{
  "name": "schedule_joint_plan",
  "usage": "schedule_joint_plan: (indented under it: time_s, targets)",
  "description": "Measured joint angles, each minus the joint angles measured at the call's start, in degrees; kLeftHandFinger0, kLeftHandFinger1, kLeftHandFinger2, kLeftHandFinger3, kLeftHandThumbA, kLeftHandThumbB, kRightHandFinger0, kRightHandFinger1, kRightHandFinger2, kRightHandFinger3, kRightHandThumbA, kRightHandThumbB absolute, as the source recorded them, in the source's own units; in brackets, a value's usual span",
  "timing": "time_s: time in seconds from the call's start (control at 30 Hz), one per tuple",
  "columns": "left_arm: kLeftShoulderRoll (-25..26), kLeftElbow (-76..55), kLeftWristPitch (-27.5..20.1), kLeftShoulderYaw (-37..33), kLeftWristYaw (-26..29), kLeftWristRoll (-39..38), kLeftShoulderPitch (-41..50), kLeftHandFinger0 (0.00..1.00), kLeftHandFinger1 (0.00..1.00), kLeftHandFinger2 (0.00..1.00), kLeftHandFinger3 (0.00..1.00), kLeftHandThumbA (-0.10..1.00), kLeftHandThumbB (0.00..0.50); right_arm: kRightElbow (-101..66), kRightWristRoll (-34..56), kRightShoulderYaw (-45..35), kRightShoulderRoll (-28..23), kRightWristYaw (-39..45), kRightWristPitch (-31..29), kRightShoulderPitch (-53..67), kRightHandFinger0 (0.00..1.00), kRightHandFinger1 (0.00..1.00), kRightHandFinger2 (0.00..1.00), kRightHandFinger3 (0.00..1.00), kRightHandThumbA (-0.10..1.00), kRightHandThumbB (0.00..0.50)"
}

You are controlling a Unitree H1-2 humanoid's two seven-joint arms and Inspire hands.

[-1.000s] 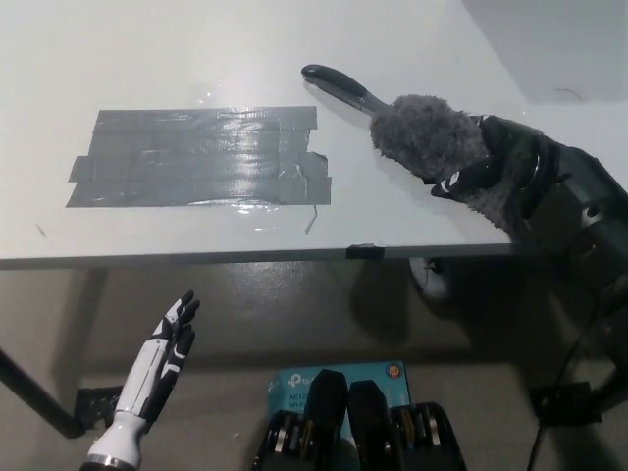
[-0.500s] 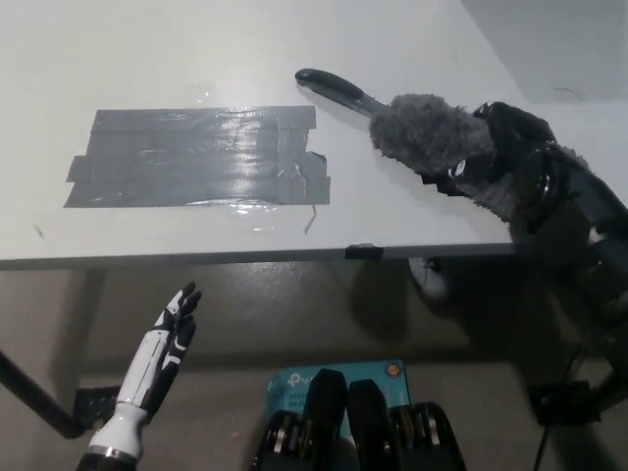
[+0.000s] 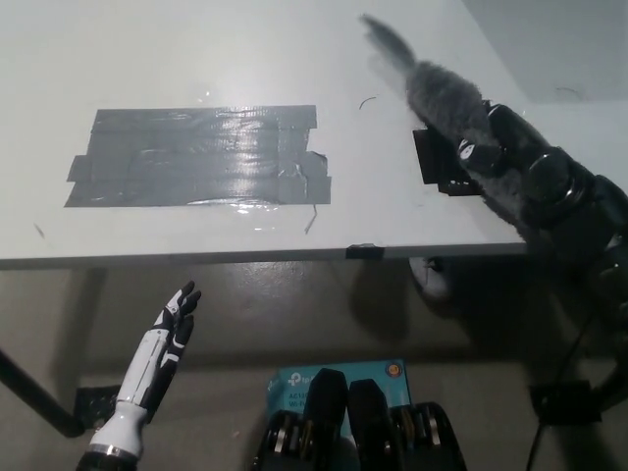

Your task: A grey duster is kept infront of the robot in the middle of the table and the robot extends its right arm to grab the duster, picks it up and hands it to a person

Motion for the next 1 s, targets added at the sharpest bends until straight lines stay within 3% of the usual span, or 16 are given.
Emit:
schedule_joint_plan:
  time_s: [0.1, 0.27, 0.47, 0.57, 0.6, 0.7, 0.73, 0.83, 1.0]
  targets:
    - [0.0, 0.0, -0.1, 0.0, 0.0, 0.0, 0.0, 1.00, 1.00, 1.00, 1.00, 1.00, 0.287, -1.1, 1.9, -2.7, -0.6, 2.5, 0.4, 0.2, 0.25, 0.70, 1.00, 0.93, -0.10, 0.188]
    - [0.0, 0.1, -0.4, 0.0, 0.0, -0.2, -0.2, 1.00, 1.00, 1.00, 1.00, 1.00, 0.290, -5.2, 4.8, -6.2, -1.3, 6.9, 2.2, 1.4, 0.17, 0.65, 1.00, 0.94, -0.10, 0.214]
    - [0.0, 0.2, -0.6, 0.0, 0.0, -0.3, -0.4, 1.00, 1.00, 1.00, 1.00, 1.00, 0.286, -12.3, 8.7, -10.4, -1.3, 11.7, 5.8, 3.9, 0.08, 0.57, 0.99, 0.85, -0.10, 0.260]
    - [0.0, 0.2, -0.7, 0.0, 0.0, -0.3, -0.7, 1.00, 1.00, 1.00, 1.00, 1.00, 0.283, -16.8, 11.3, -13.5, -1.2, 13.9, 9.0, 4.8, 0.01, 0.52, 1.00, 0.91, -0.10, 0.229]
    - [0.0, 0.2, -0.7, 0.0, 0.0, -0.3, -0.7, 1.00, 1.00, 1.00, 1.00, 1.00, 0.284, -17.6, 11.8, -14.1, -1.1, 14.2, 9.8, 4.9, 0.00, 0.53, 1.00, 1.00, -0.10, 0.217]
    - [0.0, 0.2, -0.7, 0.0, 0.0, -0.3, -1.0, 1.00, 1.00, 1.00, 1.00, 1.00, 0.282, -21.8, 15.3, -18.3, -0.2, 15.7, 13.5, 5.5, 0.00, 0.53, 1.00, 1.00, -0.10, 0.230]
    - [0.0, 0.2, -0.7, 0.0, 0.0, -0.3, -1.0, 1.00, 1.00, 1.00, 1.00, 1.00, 0.283, -22.6, 16.1, -19.5, 0.1, 16.1, 14.4, 5.7, 0.00, 0.47, 1.00, 1.00, -0.10, 0.237]
    - [0.0, 0.2, -0.7, 0.0, 0.0, -0.3, -0.9, 1.00, 1.00, 1.00, 1.00, 1.00, 0.274, -24.9, 19.2, -23.1, 1.1, 17.3, 17.3, 6.5, 0.00, 0.42, 1.00, 1.00, -0.10, 0.204]
    - [0.0, 0.4, -0.6, 0.0, 0.0, -0.3, -0.9, 1.00, 1.00, 1.00, 1.00, 1.00, 0.273, -27.3, 24.1, -26.5, 2.7, 18.2, 20.3, 8.8, 0.00, 0.41, 0.97, 1.00, -0.10, 0.226]
